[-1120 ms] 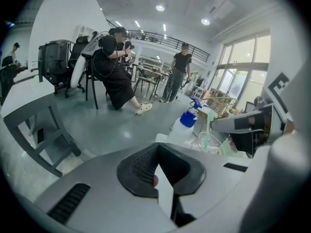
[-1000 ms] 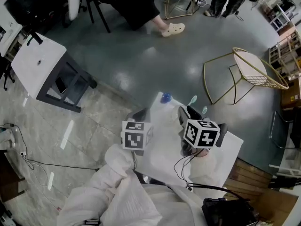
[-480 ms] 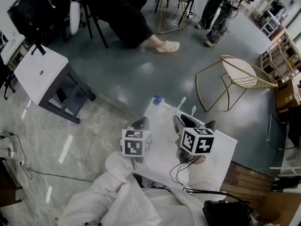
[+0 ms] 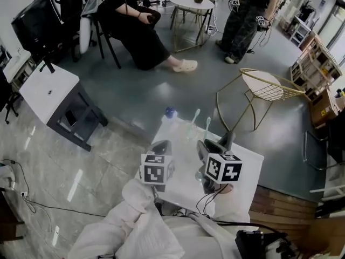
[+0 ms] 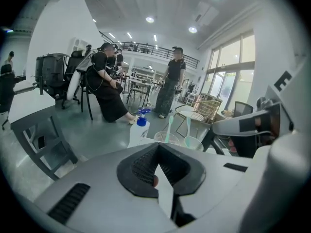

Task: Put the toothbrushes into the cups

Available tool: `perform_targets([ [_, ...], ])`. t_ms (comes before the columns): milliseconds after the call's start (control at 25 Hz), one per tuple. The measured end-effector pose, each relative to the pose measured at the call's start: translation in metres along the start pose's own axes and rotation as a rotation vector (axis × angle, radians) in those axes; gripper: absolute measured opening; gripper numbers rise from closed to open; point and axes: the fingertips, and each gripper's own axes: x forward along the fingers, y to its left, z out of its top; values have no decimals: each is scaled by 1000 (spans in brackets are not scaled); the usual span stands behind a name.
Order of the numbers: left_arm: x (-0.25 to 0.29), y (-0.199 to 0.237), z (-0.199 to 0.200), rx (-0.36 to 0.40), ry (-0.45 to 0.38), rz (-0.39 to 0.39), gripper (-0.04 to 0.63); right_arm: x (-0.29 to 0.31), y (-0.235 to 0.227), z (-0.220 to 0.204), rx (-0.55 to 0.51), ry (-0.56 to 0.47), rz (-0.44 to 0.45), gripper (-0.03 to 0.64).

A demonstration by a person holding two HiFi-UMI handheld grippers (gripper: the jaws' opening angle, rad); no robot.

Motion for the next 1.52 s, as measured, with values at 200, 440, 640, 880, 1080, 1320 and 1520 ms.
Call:
perform_targets([
  [200, -13, -38, -9, 24, -6, -25, -2, -38, -14, -16, 24, -19, -22, 102],
  [440, -24, -84, -23, 52, -9, -53, -2, -79, -38, -40, 65, -34, -46, 64],
  [640, -37, -110, -38, 62, -3, -39, -2, -104, -50, -61, 90, -30, -35, 55],
  [880, -48, -129, -60, 78, 15, -22, -2, -117, -57, -85, 111, -21, -7, 46],
  [1080, -47, -135, -67, 96, 33, -30, -2, -117, -56, -99, 133, -4, 2, 43],
  [1320, -42, -136, -49, 109, 9, -66, -2, -114, -48, -94, 144, -10, -17, 41],
  [1520, -38, -127, -41, 114, -2, -84, -2, -105, -38, -87, 131, -13, -27, 42],
])
